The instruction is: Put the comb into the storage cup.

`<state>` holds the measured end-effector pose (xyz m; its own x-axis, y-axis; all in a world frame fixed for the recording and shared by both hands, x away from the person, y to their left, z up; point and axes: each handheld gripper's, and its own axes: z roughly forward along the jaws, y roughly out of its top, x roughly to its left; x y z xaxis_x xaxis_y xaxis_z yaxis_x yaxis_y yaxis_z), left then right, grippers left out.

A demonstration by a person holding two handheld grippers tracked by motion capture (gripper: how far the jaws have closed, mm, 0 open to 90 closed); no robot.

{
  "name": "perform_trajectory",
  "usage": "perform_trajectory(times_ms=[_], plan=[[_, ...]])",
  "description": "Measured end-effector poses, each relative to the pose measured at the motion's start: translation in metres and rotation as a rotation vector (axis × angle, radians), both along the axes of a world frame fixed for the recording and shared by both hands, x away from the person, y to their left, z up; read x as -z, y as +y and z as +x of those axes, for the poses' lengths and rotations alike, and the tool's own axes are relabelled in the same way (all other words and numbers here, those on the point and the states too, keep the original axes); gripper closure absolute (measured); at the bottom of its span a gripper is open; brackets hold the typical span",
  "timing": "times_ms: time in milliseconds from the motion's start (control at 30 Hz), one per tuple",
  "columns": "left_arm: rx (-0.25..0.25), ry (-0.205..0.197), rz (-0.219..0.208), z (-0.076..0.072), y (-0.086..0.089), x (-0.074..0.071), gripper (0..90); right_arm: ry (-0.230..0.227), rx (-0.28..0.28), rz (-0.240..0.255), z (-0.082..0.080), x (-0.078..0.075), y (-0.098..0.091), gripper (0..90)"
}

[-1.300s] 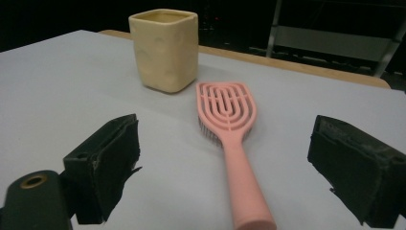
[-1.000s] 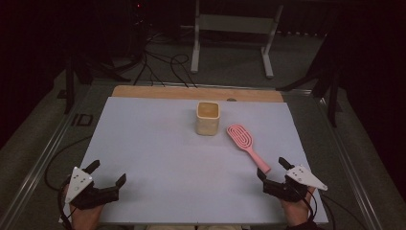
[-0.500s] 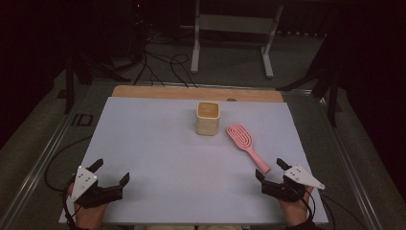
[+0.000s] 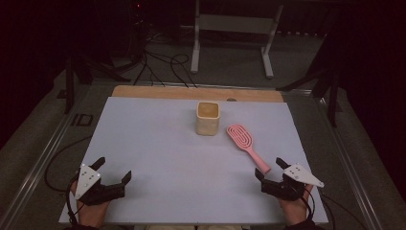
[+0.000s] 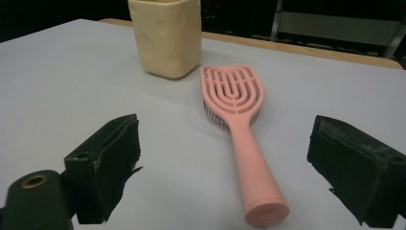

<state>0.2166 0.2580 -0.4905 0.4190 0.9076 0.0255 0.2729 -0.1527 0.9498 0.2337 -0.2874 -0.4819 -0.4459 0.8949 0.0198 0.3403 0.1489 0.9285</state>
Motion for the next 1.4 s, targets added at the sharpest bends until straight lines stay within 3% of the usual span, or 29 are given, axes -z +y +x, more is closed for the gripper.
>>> perform_trajectory(times_ms=[33,300,533,833,1167,1400], plan=[[0.001,0.001,0.004,0.002,-0.001,0.0,0.0,0.003,-0.009,0.023,0.001,-0.001,0.0,10.7],[0.004,0.008,0.013,0.004,-0.003,0.002,0.0,0.008,-0.023,0.03,0.004,-0.009,0.001,12.0],[-0.002,0.007,0.011,0.003,-0.001,0.002,0.0,0.046,-0.056,0.009,0.012,-0.014,0.003,12.1],[0.002,0.009,0.008,0.002,-0.001,0.002,0.0,0.058,-0.084,-0.009,0.018,-0.021,0.008,12.5],[0.004,0.012,0.008,0.002,-0.001,0.003,0.0,0.066,-0.071,-0.062,0.025,-0.036,0.014,13.3],[0.004,0.014,0.009,0.002,-0.001,0.003,0.0,0.076,-0.059,-0.074,0.032,-0.041,0.015,13.6]])
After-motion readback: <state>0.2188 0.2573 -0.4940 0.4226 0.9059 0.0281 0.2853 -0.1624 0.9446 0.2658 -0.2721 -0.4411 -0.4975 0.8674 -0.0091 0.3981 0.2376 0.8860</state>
